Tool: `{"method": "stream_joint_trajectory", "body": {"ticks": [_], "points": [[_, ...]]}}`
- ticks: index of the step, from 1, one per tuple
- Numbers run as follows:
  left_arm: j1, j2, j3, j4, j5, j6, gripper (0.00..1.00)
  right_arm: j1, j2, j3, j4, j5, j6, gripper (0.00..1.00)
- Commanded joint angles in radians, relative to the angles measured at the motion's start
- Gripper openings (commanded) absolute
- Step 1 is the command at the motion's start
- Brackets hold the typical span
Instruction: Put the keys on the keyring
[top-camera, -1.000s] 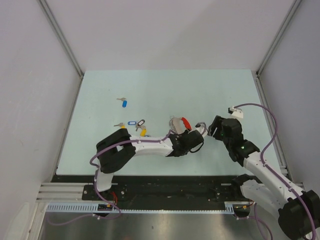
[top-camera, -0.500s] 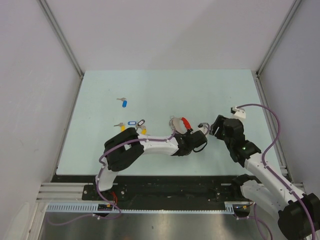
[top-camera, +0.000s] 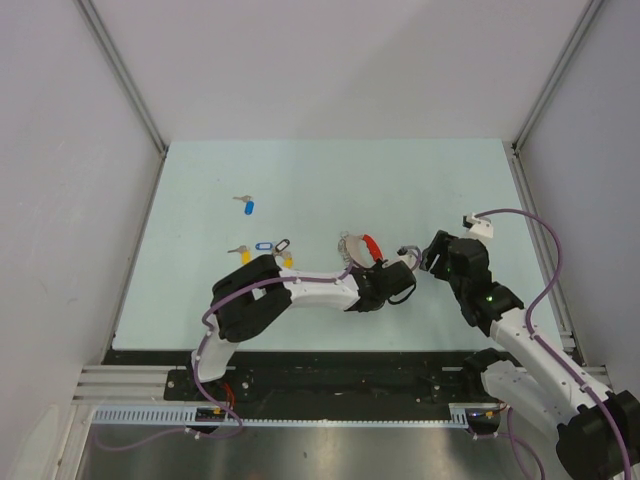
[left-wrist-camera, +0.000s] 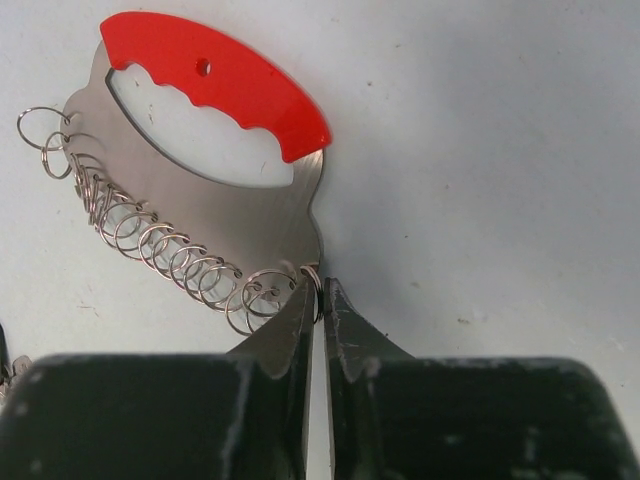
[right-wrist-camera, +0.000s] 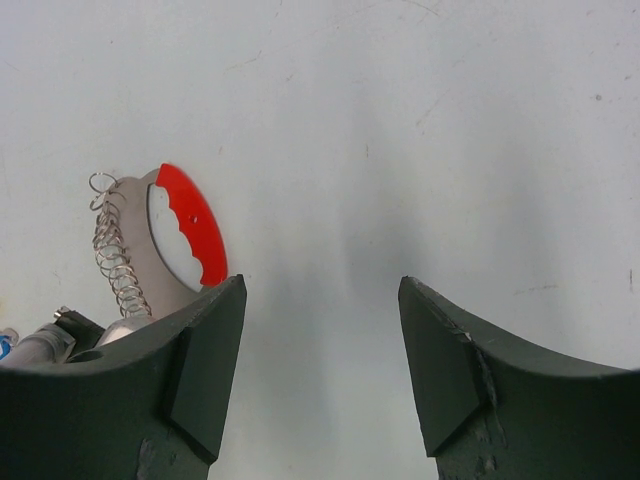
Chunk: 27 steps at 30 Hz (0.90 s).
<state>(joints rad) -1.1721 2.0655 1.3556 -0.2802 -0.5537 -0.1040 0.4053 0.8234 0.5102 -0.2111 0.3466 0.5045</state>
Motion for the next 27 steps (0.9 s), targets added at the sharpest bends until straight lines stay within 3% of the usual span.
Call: {"method": "stream_joint_trajectory", "body": {"ticks": [1, 3, 11, 19, 27], "points": [[0.002, 0.005, 0.019, 0.003, -0.022, 0.020, 0.06, -0.003, -0.020, -0.001, 0.024, 0.003, -0.006, 0.68], [0.003, -0.007, 0.013, 0.003, -0.029, 0.024, 0.00, -0.003, -0.021, -0.001, 0.027, -0.012, -0.017, 0.68], [0.063, -0.186, -0.088, 0.073, 0.056, 0.090, 0.00, -0.003, -0.012, -0.001, 0.096, -0.153, -0.089, 0.68], [0.230, -0.464, -0.190, 0.165, 0.320, 0.141, 0.00, -0.002, -0.023, -0.001, 0.286, -0.336, -0.172, 0.73], [0.374, -0.607, -0.178, 0.202, 0.569, 0.222, 0.01, -0.003, 0.078, 0.059, 0.534, -0.645, -0.221, 0.73]]}}
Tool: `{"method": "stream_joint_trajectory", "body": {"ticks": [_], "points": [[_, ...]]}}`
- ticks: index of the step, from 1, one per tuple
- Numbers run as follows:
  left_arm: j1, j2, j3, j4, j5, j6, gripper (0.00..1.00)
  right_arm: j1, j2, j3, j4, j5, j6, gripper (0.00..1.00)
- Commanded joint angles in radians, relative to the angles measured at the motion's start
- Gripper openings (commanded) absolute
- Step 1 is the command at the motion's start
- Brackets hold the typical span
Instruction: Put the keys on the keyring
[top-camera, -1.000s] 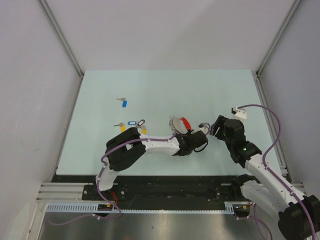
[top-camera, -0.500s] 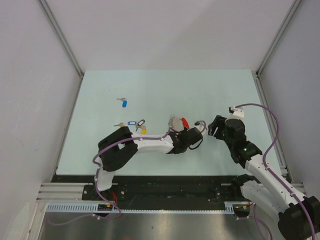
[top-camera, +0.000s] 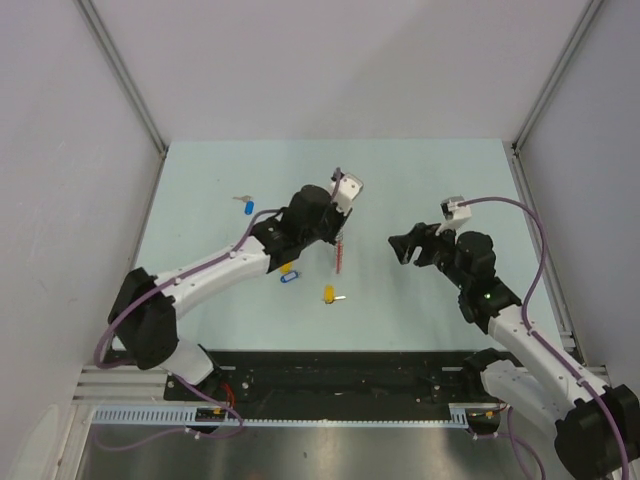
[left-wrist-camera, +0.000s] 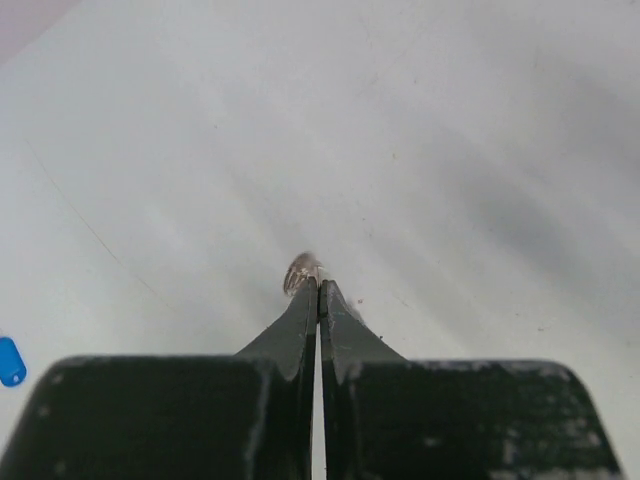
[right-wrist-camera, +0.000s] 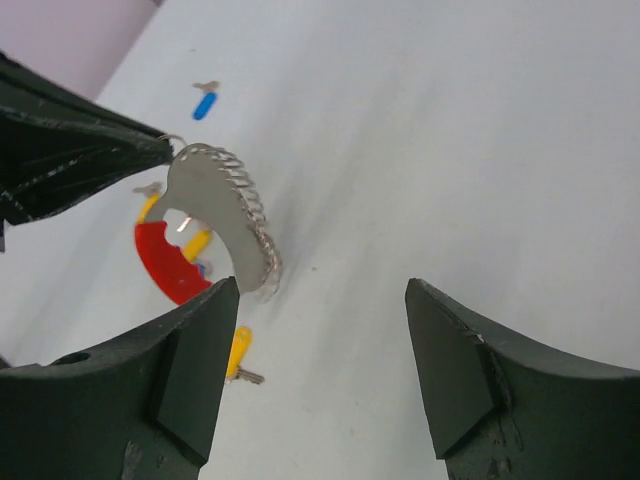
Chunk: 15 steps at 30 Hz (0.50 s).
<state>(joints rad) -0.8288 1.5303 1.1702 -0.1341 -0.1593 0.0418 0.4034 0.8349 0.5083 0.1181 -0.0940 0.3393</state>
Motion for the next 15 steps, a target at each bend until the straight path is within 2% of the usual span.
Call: {"method": "stream_joint_trajectory", "body": {"ticks": [1, 2, 5, 9, 15], "points": [[0.054, -0.081, 0.016, 0.053, 0.220, 0.087, 0.00, -0.002, 0.114, 0.076, 0.221, -0.243, -0.068, 0.72], [0.065, -0.091, 0.019, 0.044, 0.248, 0.090, 0.00, -0.002, 0.144, 0.090, 0.238, -0.319, -0.088, 0.71], [0.097, -0.111, 0.028, 0.007, 0.306, 0.112, 0.00, -0.002, 0.230, 0.136, 0.297, -0.424, -0.103, 0.69], [0.112, -0.145, 0.006, -0.012, 0.345, 0.132, 0.00, 0.000, 0.306, 0.150, 0.425, -0.507, -0.094, 0.69], [0.122, -0.185, -0.058, 0.079, 0.394, 0.104, 0.01, 0.003, 0.424, 0.150, 0.590, -0.625, -0.054, 0.69]]}}
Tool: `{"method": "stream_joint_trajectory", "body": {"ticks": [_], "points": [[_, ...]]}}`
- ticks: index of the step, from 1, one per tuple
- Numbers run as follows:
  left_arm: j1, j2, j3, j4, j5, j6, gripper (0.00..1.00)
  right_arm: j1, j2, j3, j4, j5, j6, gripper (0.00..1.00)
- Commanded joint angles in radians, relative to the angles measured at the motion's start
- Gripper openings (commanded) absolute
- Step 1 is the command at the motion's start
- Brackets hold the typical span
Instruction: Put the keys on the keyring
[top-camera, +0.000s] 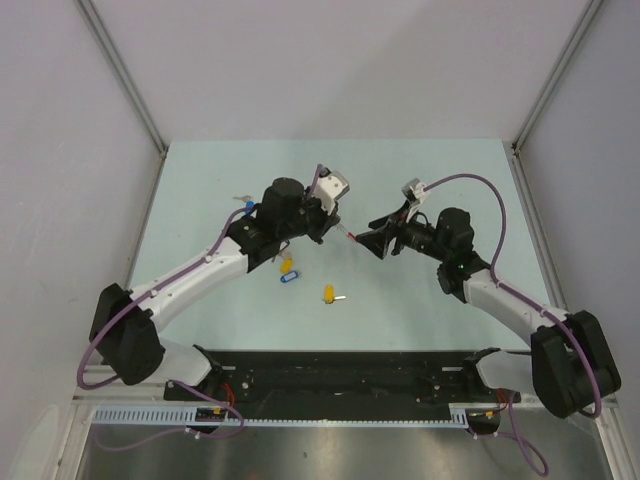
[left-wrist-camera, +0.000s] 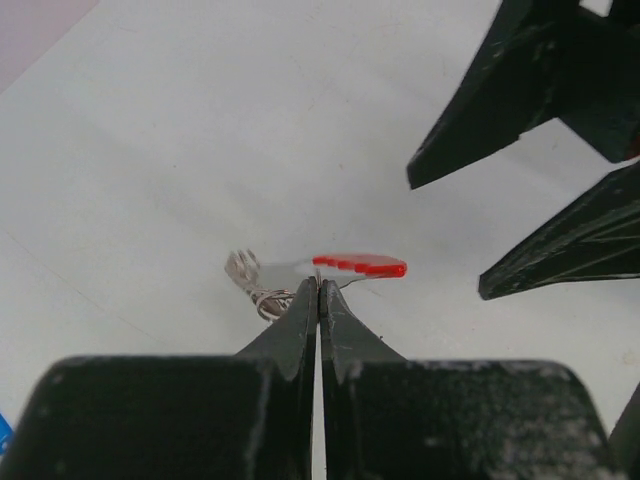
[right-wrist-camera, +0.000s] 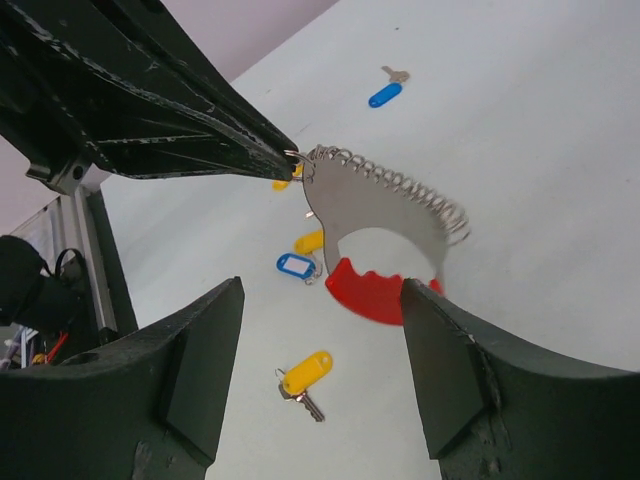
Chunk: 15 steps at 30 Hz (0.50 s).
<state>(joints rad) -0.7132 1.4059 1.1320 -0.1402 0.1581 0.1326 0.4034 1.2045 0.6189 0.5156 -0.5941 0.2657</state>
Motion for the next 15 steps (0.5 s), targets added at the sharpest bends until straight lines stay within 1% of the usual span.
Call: {"method": "stream_joint_trajectory", "body": {"ticks": [1, 4, 5, 9, 12, 15], "points": [[0.009, -0.065, -0.029, 0.096, 0.078, 0.001, 0.00, 0.006, 0.066, 0.041, 0.204, -0.133, 0.029, 0.70], [0.012, -0.080, -0.061, 0.136, 0.103, -0.020, 0.00, 0.021, 0.084, 0.041, 0.202, -0.141, 0.010, 0.70], [0.015, -0.084, -0.069, 0.174, 0.106, -0.021, 0.00, 0.026, 0.083, 0.039, 0.199, -0.141, -0.012, 0.70], [0.015, -0.088, -0.087, 0.195, 0.110, -0.039, 0.00, 0.064, 0.081, 0.041, 0.170, -0.112, -0.051, 0.70], [0.017, -0.097, -0.109, 0.226, 0.164, -0.053, 0.00, 0.100, 0.078, 0.041, 0.146, -0.076, -0.086, 0.70], [0.017, -0.101, -0.121, 0.229, 0.207, -0.028, 0.00, 0.101, 0.073, 0.039, 0.129, -0.067, -0.101, 0.70]]}}
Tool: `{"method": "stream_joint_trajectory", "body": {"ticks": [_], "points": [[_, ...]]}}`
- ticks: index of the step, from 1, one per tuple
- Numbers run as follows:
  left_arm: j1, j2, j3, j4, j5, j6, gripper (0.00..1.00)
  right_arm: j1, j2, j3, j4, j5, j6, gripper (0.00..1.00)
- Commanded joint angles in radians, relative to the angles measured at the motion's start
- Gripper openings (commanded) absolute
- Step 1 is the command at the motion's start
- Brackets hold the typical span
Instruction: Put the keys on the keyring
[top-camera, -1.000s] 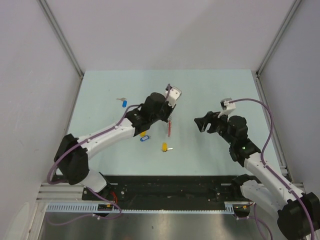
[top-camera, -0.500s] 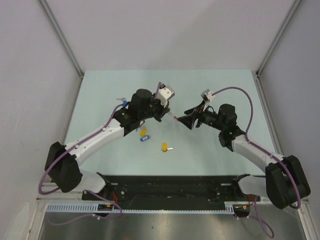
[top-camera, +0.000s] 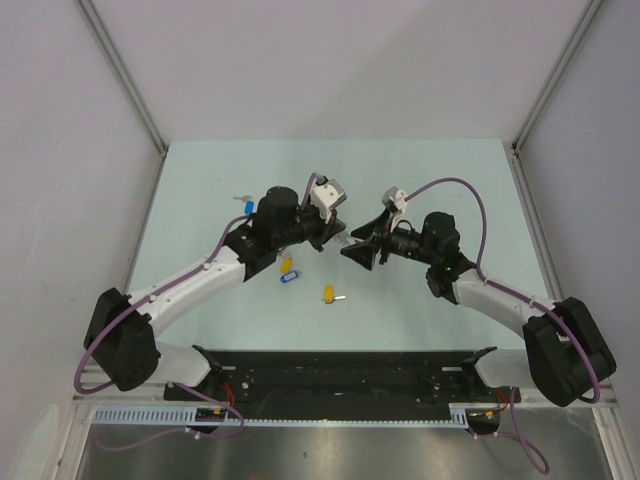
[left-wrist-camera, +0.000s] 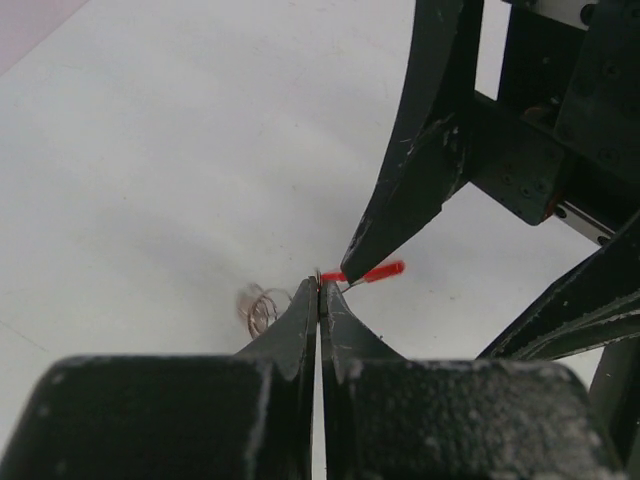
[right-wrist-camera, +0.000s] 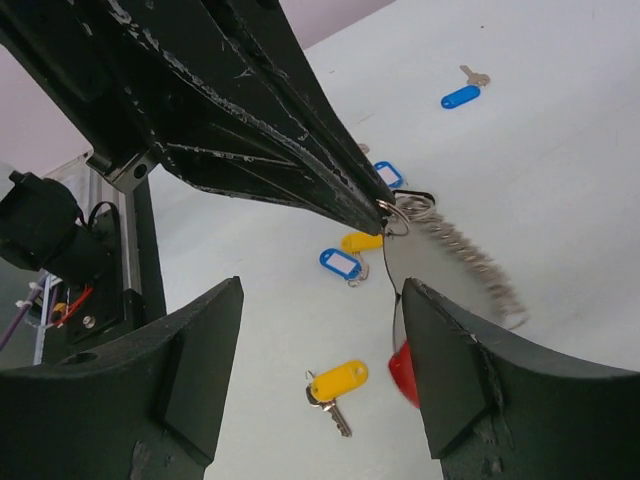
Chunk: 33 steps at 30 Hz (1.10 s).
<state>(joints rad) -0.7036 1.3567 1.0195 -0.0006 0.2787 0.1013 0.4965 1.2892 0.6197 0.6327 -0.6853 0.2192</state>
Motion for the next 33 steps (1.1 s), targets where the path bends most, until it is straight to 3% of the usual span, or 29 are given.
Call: {"method": "stream_joint_trajectory", "body": {"ticks": [1, 11, 19, 33], "points": [[0.006, -0.053, -0.015, 0.091, 0.091, 0.015, 0.00, 0.005, -0.013, 0.040, 0.006, 0.023, -0.058, 0.70], [0.007, -0.082, -0.047, 0.140, 0.140, 0.012, 0.01, -0.030, -0.056, 0.025, -0.070, 0.010, -0.119, 0.63], [0.007, -0.114, -0.071, 0.172, 0.220, 0.021, 0.00, -0.104, -0.108, 0.000, -0.004, -0.180, -0.090, 0.53], [0.007, -0.134, -0.078, 0.208, 0.339, -0.003, 0.00, -0.110, -0.096, 0.003, 0.160, -0.310, -0.093, 0.34]]}}
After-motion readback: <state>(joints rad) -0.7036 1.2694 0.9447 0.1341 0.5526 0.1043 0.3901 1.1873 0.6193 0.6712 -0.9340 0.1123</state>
